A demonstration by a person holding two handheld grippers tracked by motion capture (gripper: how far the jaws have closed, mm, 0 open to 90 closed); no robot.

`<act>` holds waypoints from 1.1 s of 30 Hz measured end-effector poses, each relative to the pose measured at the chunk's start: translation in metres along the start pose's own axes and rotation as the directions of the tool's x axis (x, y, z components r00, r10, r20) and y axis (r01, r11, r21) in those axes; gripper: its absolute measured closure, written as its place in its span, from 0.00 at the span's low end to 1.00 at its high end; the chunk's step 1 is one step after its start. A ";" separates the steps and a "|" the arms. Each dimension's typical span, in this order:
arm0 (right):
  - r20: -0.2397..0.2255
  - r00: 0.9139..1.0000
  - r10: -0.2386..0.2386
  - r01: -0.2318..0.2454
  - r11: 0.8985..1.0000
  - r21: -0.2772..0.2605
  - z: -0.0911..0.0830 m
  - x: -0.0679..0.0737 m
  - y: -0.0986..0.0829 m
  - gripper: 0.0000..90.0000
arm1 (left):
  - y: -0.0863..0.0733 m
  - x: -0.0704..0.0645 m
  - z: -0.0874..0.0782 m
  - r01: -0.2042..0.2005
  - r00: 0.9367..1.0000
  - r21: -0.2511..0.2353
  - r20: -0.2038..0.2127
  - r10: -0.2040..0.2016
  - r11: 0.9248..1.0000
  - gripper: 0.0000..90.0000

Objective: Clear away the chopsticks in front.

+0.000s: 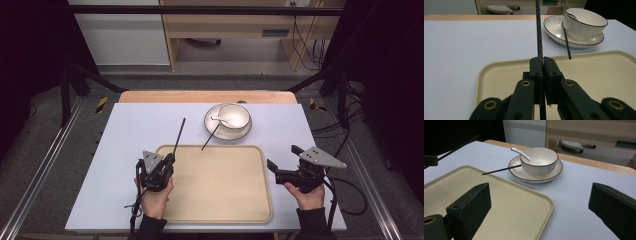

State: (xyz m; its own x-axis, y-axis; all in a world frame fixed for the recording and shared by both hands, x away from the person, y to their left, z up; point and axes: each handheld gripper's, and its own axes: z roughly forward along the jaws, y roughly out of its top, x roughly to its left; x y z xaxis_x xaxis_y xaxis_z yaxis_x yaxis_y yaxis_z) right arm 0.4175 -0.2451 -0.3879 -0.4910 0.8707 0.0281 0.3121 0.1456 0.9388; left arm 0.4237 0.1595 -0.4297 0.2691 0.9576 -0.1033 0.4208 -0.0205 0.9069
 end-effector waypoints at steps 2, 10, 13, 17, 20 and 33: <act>0.002 1.000 0.002 -0.002 1.000 0.000 0.000 0.001 0.000 0.05 | -0.005 -0.001 -0.005 0.002 1.000 -0.006 -0.014 -0.002 1.000 0.94; -0.001 1.000 0.005 -0.005 1.000 -0.001 -0.001 0.001 0.001 0.05 | -0.026 -0.001 -0.022 0.030 0.999 0.004 -0.045 -0.030 1.000 0.94; -0.001 1.000 0.005 -0.005 1.000 0.001 0.000 0.001 0.000 0.05 | -0.033 -0.002 -0.026 0.038 0.997 0.013 -0.060 -0.037 0.999 0.94; -0.003 1.000 0.007 -0.007 1.000 0.004 -0.001 0.002 0.000 0.05 | -0.040 0.002 -0.028 0.050 0.996 0.025 -0.074 -0.048 0.998 0.94; -0.004 1.000 0.001 -0.001 1.000 0.004 0.000 0.002 0.000 0.05 | -0.042 0.004 -0.030 0.049 0.995 0.036 -0.088 -0.045 0.998 0.94; -0.004 1.000 -0.001 0.001 1.000 0.008 0.001 0.003 -0.001 0.05 | -0.058 0.014 -0.026 0.061 0.990 0.120 -0.135 -0.045 0.991 0.94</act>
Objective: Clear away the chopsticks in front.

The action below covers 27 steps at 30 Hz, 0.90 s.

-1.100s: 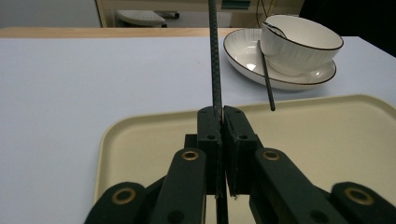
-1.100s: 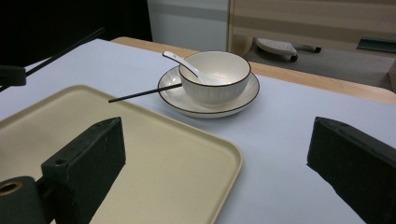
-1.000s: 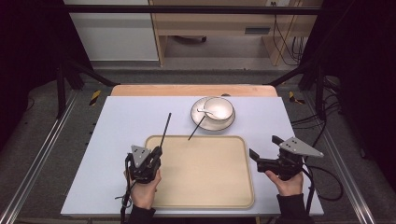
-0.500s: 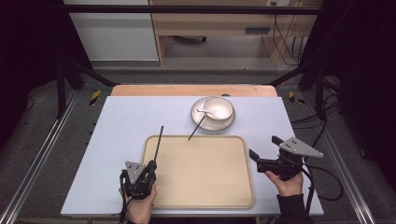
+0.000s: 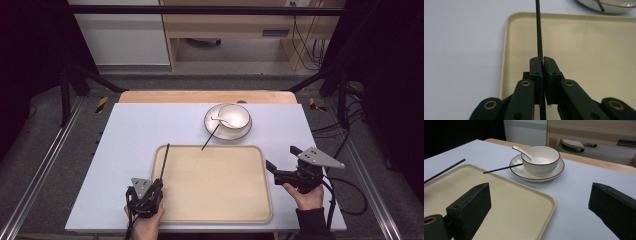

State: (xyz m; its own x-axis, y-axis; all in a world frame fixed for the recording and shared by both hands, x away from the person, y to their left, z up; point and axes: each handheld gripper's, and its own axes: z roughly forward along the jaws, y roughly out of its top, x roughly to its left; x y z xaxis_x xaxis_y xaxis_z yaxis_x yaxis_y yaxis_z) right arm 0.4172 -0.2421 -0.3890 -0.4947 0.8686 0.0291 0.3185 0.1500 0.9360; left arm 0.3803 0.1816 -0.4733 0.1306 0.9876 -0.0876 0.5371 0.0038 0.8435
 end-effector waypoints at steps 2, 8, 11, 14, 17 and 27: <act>0.000 1.000 0.000 0.000 1.000 0.001 0.000 0.000 0.000 0.05 | -0.002 0.000 0.002 -0.001 1.000 0.013 -0.001 0.001 1.000 0.94; -0.002 1.000 0.003 -0.003 1.000 0.002 0.000 0.000 0.000 0.05 | -0.005 0.000 0.005 -0.006 1.000 0.044 -0.019 0.007 0.999 0.94; -0.002 1.000 0.003 -0.003 1.000 0.003 0.000 0.000 0.000 0.05 | -0.004 0.001 0.007 -0.010 0.999 0.067 -0.032 0.012 0.998 0.94; -0.004 1.000 -0.001 0.001 1.000 0.002 0.000 0.000 0.000 0.05 | -0.003 0.000 0.008 -0.014 0.999 0.090 -0.035 0.018 0.996 0.94; -0.003 1.000 0.004 -0.004 1.000 0.006 0.001 0.001 0.000 0.05 | -0.003 0.001 0.009 -0.014 0.999 0.102 -0.037 0.017 0.995 0.94; -0.005 1.000 0.003 -0.003 1.000 0.002 0.000 0.001 0.000 0.05 | 0.003 0.002 0.010 -0.025 1.000 0.085 -0.010 0.026 0.996 0.84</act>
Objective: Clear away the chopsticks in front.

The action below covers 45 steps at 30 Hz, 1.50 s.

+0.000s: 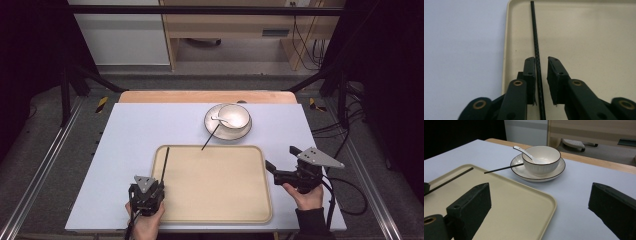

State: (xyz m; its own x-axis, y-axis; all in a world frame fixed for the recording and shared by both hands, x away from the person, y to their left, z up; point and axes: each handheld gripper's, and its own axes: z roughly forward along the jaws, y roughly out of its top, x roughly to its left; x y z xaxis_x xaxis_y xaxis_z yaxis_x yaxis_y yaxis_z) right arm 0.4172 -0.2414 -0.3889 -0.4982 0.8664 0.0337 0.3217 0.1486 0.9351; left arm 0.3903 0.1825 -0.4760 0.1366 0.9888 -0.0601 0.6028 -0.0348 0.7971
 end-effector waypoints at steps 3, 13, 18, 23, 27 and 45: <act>0.001 1.000 0.003 -0.003 1.000 0.000 -0.001 -0.001 0.000 0.05 | 0.007 0.000 -0.004 -0.019 1.000 -0.030 0.018 0.020 0.999 0.77; 0.004 1.000 0.008 -0.008 1.000 -0.010 -0.002 -0.001 0.000 0.05 | 0.052 -0.005 -0.015 -0.087 0.985 -0.184 0.133 0.112 0.979 0.52; 0.004 1.000 0.010 -0.010 1.000 -0.010 -0.003 -0.002 0.000 0.05 | 0.073 -0.010 -0.010 -0.129 0.968 -0.228 0.182 0.173 0.965 0.44; 0.004 1.000 0.013 -0.013 1.000 -0.012 -0.003 -0.002 0.000 0.05 | 0.091 -0.015 0.002 -0.134 0.938 -0.228 0.286 0.198 0.964 0.34; 0.004 1.000 0.013 -0.013 1.000 -0.012 -0.003 -0.003 0.000 0.05 | 0.102 -0.024 0.016 -0.161 0.926 -0.204 0.307 0.219 0.966 0.29; 0.005 1.000 0.023 -0.023 1.000 -0.017 -0.005 -0.006 0.000 0.05 | 0.143 -0.072 0.059 -0.322 0.888 -0.167 0.287 0.359 0.932 0.22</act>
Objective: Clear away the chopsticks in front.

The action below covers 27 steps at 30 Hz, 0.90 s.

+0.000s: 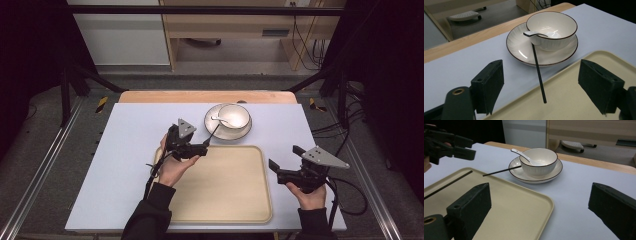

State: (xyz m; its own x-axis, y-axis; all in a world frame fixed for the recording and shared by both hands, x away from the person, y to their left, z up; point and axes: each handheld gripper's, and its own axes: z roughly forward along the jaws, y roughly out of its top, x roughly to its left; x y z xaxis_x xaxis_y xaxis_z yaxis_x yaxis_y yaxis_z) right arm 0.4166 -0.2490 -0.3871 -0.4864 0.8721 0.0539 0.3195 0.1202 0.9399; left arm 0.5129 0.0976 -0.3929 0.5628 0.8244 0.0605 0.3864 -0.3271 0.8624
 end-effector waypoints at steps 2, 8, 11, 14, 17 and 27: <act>-0.001 1.000 0.000 0.000 1.000 -0.003 0.000 0.000 0.000 0.05 | 0.004 -0.002 0.007 -0.016 1.000 0.016 0.001 0.016 1.000 0.22; -0.002 1.000 0.001 -0.001 1.000 -0.002 0.000 0.000 0.001 0.05 | 0.012 -0.007 0.033 -0.054 0.999 0.051 0.005 0.054 0.997 0.24; -0.003 1.000 0.001 -0.001 1.000 -0.002 -0.001 0.000 0.001 0.05 | 0.014 -0.006 0.043 -0.073 0.997 0.068 -0.004 0.073 0.995 0.27; -0.002 1.000 0.001 -0.001 1.000 -0.007 -0.002 -0.001 0.001 0.05 | 0.015 -0.005 0.051 -0.068 0.998 0.088 0.004 0.068 0.994 0.30; -0.002 1.000 0.008 -0.008 1.000 -0.008 -0.003 -0.002 0.001 0.05 | 0.015 -0.004 0.061 -0.070 0.997 0.106 -0.006 0.071 0.992 0.33; -0.002 1.000 0.004 -0.004 1.000 0.001 0.000 -0.002 0.000 0.05 | 0.011 0.000 0.092 -0.075 0.997 0.166 -0.016 0.079 0.983 0.45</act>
State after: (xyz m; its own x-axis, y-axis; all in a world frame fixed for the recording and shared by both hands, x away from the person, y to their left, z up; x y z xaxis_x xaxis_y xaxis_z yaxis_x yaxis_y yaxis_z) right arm 0.4173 -0.2505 -0.3873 -0.4865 0.8717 0.0583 0.3226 0.1172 0.9393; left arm 0.5850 0.0515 -0.4297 0.5796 0.8034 0.1365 0.4589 -0.4602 0.7600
